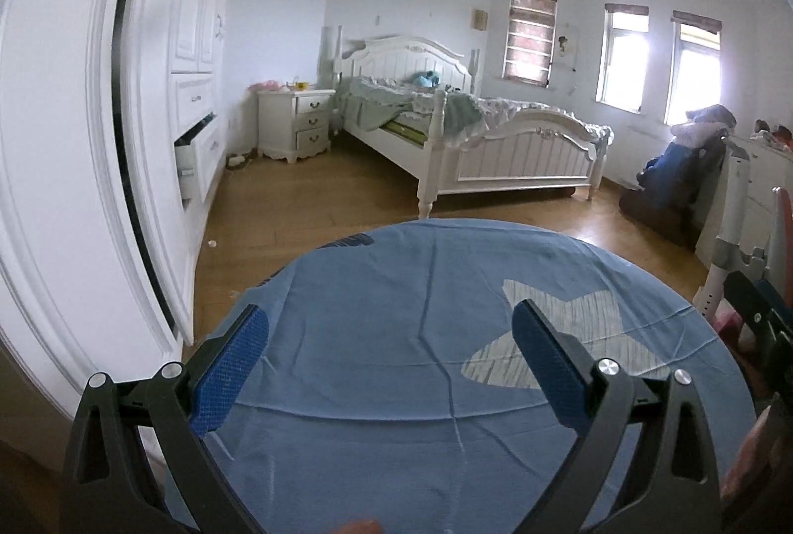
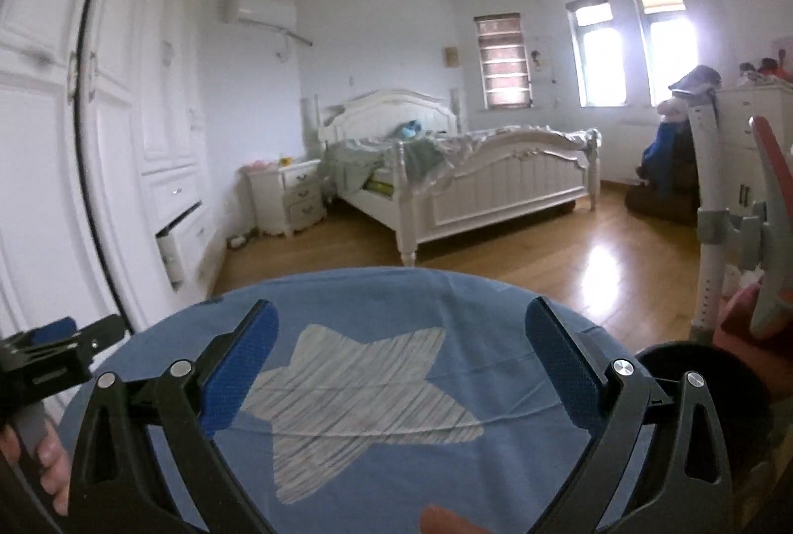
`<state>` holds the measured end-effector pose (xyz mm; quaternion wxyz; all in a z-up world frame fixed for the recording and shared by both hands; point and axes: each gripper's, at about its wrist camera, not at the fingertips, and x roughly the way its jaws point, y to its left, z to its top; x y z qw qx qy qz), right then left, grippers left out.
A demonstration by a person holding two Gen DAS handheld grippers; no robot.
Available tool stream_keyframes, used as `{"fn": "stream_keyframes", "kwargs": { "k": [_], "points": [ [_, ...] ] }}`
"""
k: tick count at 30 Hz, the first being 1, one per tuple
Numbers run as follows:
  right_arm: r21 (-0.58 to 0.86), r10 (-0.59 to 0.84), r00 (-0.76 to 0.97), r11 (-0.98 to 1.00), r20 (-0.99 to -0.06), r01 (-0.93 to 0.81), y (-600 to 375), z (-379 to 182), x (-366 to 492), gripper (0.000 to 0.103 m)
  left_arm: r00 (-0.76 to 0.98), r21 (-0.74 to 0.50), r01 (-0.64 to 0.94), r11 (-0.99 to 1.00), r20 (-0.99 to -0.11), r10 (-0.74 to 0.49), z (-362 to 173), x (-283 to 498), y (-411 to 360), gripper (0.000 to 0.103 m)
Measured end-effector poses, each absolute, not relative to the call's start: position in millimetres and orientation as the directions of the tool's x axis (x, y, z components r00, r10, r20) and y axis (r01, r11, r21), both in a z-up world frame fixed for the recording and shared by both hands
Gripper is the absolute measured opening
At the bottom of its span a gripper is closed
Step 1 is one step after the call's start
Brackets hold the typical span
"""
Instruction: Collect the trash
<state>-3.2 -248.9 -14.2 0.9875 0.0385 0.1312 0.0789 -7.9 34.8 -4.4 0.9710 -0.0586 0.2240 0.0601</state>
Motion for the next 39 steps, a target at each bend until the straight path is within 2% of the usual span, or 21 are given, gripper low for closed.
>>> {"fn": "stream_keyframes", "kwargs": {
  "k": [12,39],
  "points": [
    [0.06,0.196,0.937,0.981,-0.288,-0.187,-231.6,-20.2,-0.8,0.098,0.881,-0.093,-0.149,0.985,-0.465,0.089,-6.0,-8.4,35.5,0.098],
    [0.054,0.209,0.939,0.978,-0.274,-0.202,-233.6,-17.2,-7.6,0.098,0.879,-0.096,-0.159,0.983,-0.468,0.097,-12.2,-7.5,34.7,0.098]
  ]
}}
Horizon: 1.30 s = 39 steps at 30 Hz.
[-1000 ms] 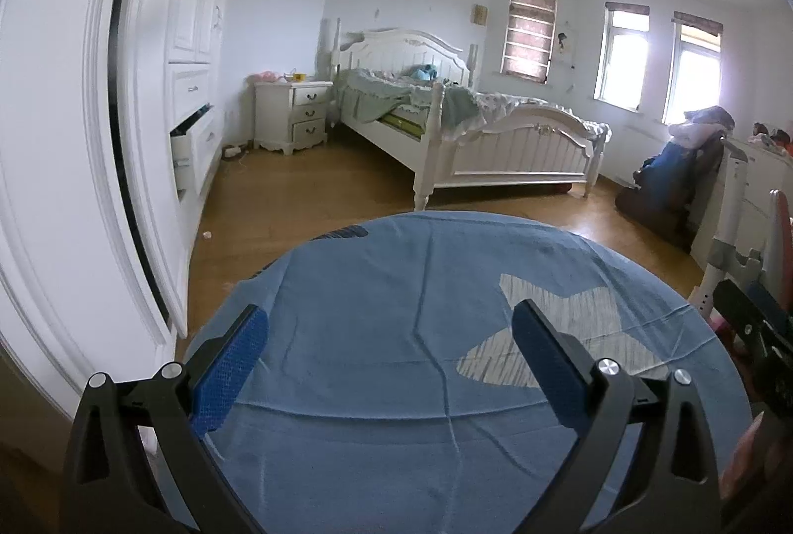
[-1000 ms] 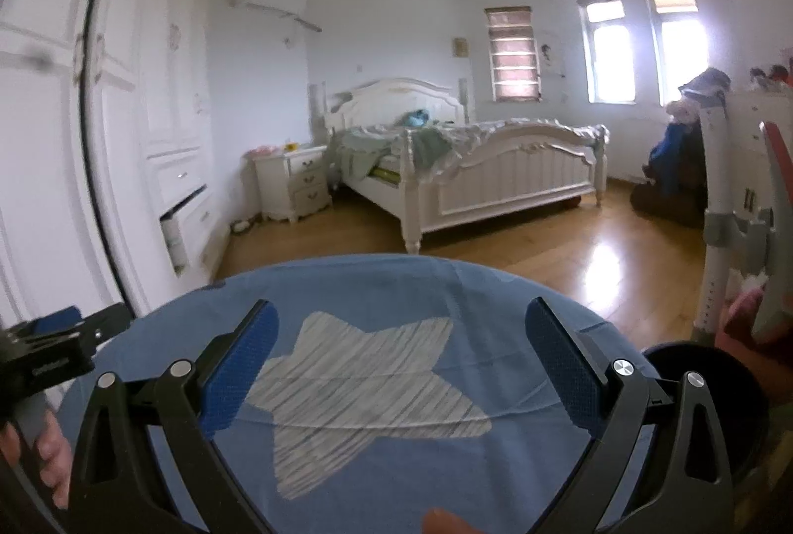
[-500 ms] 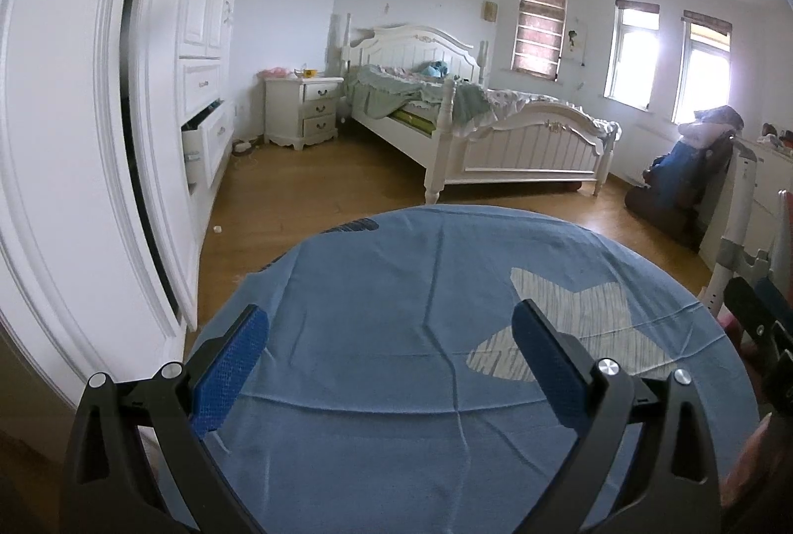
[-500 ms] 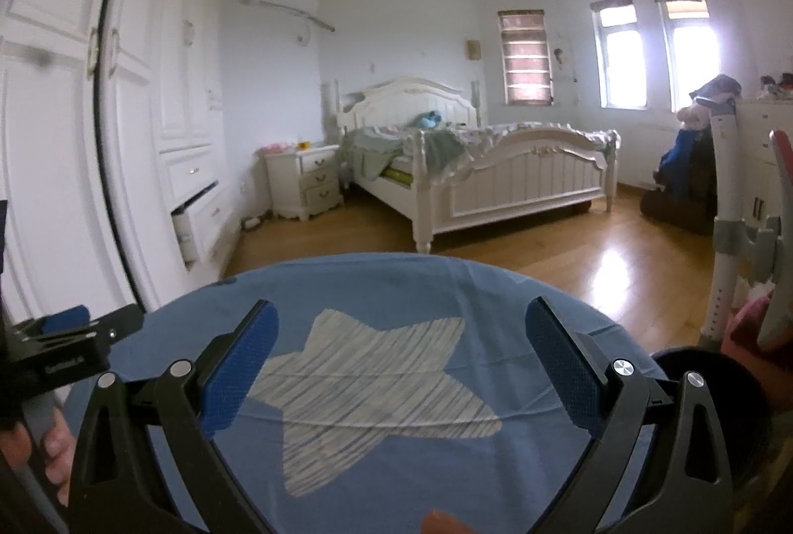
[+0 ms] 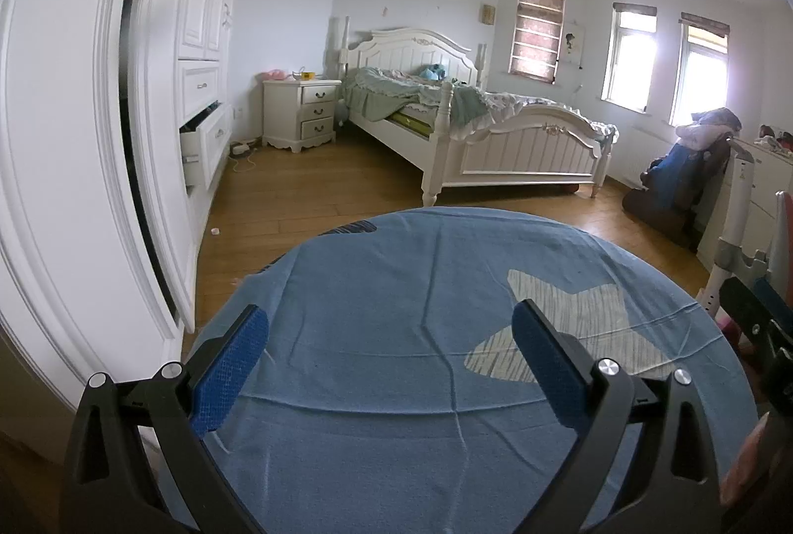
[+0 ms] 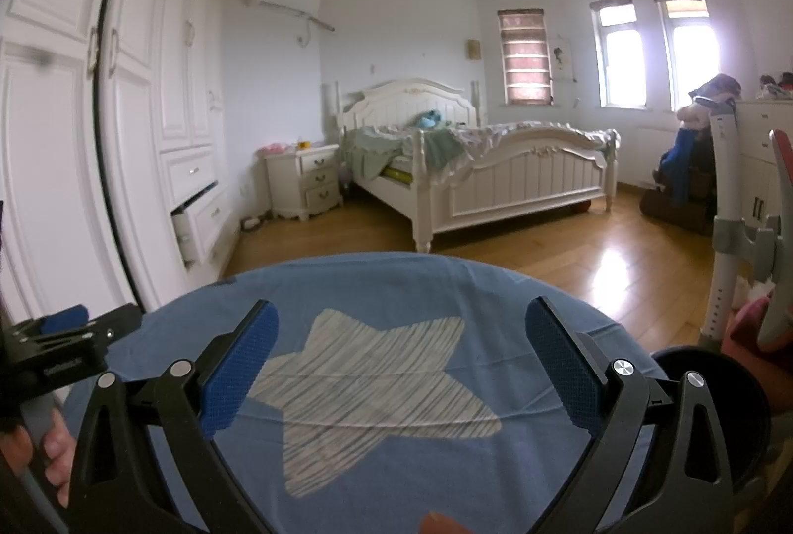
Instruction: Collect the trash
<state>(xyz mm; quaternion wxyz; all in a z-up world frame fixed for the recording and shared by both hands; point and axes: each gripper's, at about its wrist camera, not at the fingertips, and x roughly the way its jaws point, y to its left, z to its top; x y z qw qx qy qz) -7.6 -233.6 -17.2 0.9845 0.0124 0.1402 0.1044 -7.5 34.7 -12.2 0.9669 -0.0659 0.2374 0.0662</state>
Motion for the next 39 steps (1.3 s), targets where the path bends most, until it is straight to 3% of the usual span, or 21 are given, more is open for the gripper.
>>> {"fn": "stream_keyframes", "kwargs": {
  "k": [39],
  "points": [
    [0.045,0.197,0.943,0.98,-0.266,-0.192,-235.1,-18.4,-7.5,0.098,0.889,-0.096,-0.13,0.987,-0.451,0.074,-9.4,-15.0,27.8,0.098]
  ]
}}
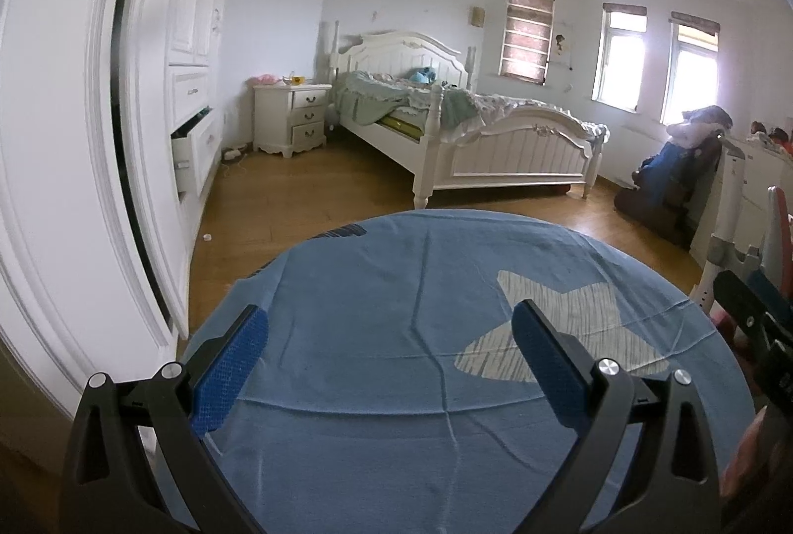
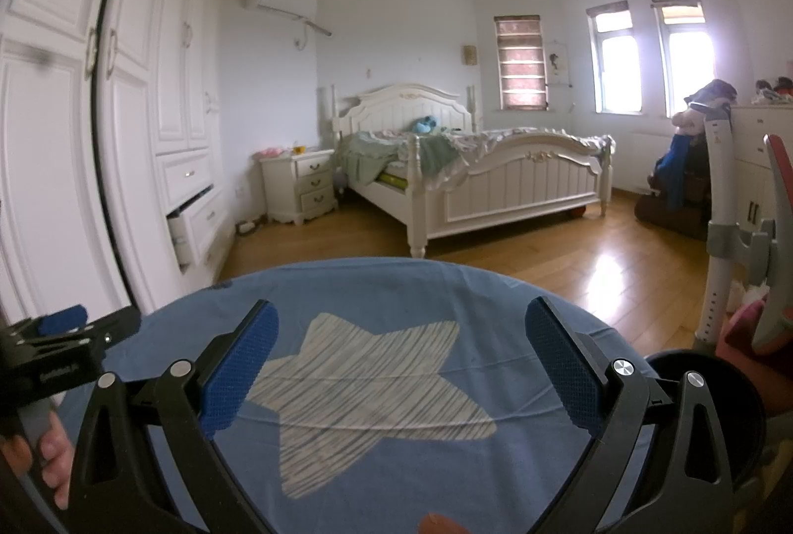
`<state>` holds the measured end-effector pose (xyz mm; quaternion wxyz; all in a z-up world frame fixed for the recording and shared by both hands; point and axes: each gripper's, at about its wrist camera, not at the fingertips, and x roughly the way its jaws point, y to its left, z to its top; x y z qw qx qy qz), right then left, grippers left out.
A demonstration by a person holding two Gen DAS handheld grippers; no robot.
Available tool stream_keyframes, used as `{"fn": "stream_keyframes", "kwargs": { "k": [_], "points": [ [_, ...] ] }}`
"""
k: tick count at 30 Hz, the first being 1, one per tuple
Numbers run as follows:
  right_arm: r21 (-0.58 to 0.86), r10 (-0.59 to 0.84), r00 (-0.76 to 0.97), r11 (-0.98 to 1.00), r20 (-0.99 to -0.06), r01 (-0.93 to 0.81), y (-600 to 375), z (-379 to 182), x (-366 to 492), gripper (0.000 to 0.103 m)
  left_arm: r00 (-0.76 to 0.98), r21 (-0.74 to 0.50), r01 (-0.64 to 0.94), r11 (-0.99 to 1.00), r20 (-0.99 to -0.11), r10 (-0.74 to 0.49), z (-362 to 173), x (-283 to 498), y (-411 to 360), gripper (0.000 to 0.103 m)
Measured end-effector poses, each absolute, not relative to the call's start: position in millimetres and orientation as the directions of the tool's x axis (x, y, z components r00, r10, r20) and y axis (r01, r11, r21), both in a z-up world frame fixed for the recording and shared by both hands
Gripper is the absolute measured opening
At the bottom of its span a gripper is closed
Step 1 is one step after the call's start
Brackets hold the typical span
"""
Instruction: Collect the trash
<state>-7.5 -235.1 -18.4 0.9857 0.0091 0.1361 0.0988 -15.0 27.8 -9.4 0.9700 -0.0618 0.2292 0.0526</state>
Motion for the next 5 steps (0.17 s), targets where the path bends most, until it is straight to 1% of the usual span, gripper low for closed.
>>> {"fn": "stream_keyframes", "kwargs": {
  "k": [5],
  "points": [
    [0.045,0.197,0.944,0.98,-0.265,-0.192,-234.8,-18.4,-7.3,0.098,0.889,-0.099,-0.132,0.986,-0.453,0.073,-9.1,-15.6,27.6,0.098]
  ]
}}
